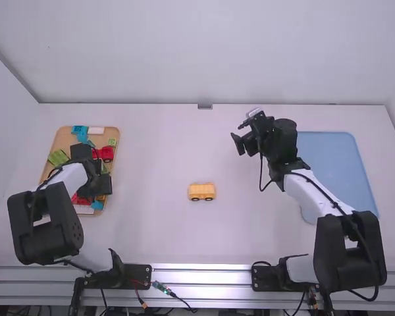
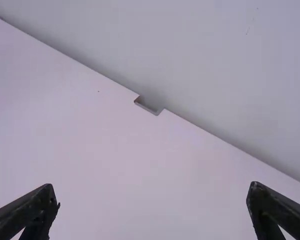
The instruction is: Assemble lego blocks to make yellow taxi
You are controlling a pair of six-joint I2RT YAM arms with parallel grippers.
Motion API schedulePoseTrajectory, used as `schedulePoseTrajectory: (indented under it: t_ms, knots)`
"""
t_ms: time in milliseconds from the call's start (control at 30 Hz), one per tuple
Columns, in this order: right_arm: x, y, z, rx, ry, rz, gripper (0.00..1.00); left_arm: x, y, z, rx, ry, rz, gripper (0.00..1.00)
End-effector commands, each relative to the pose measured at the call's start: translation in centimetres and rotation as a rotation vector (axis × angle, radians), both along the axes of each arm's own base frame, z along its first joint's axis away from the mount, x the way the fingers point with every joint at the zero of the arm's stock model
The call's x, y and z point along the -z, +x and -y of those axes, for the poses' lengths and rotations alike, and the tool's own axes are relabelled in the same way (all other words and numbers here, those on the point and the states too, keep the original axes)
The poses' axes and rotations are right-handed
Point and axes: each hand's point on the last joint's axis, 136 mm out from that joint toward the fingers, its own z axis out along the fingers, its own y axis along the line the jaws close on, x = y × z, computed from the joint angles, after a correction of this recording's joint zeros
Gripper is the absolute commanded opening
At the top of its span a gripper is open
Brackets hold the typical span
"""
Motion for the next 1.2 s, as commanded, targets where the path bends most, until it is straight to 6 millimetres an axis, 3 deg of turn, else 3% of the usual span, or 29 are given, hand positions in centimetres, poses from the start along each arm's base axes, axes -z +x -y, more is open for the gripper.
schedulePoseTrajectory:
  t_ms: [0, 433, 500, 600, 633, 700, 767, 867, 1167]
  knots:
    - [-2.21, 0.47, -0.07, 0.001, 0.015, 0.044, 1.0, 1.16, -1.1, 0.48, 0.004, -0.025, -0.038, 0.62]
    - [-1.86, 0.34, -0.05, 0.001, 0.011, 0.03, 1.0, 1.5, -0.57, 0.42, 0.01, -0.019, -0.004, 0.69]
    - [-1.86, 0.34, -0.05, 0.001, 0.011, 0.03, 1.0, 1.56, -0.73, 0.44, 0.008, -0.019, -0.009, 0.67]
    - [-1.88, 0.34, -0.06, 0.0, 0.011, 0.03, 0.99, 1.46, -0.71, 0.41, 0.002, -0.019, -0.01, 0.55]
    - [-1.88, 0.34, -0.05, 0.001, 0.012, 0.03, 1.0, 1.44, -0.65, 0.31, 0.002, -0.014, -0.008, 0.47]
    - [-1.88, 0.34, -0.05, 0.001, 0.012, 0.03, 1.0, 1.45, -0.59, 0.26, 0.002, -0.011, -0.005, 0.47]
    - [-1.86, 0.33, -0.05, 0.001, 0.012, 0.029, 1.0, 1.39, -0.32, 0.17, 0.01, -0.006, 0.005, 0.56]
    - [-1.87, 0.34, -0.05, 0.001, 0.012, 0.03, 1.0, 1.51, -0.21, 0.23, 0.039, -0.003, 0.01, 0.59]
    - [-1.87, 0.34, -0.05, 0.001, 0.011, 0.03, 1.0, 1.46, -0.3, -0.39, 0.017, 0.029, 0.007, 0.53]
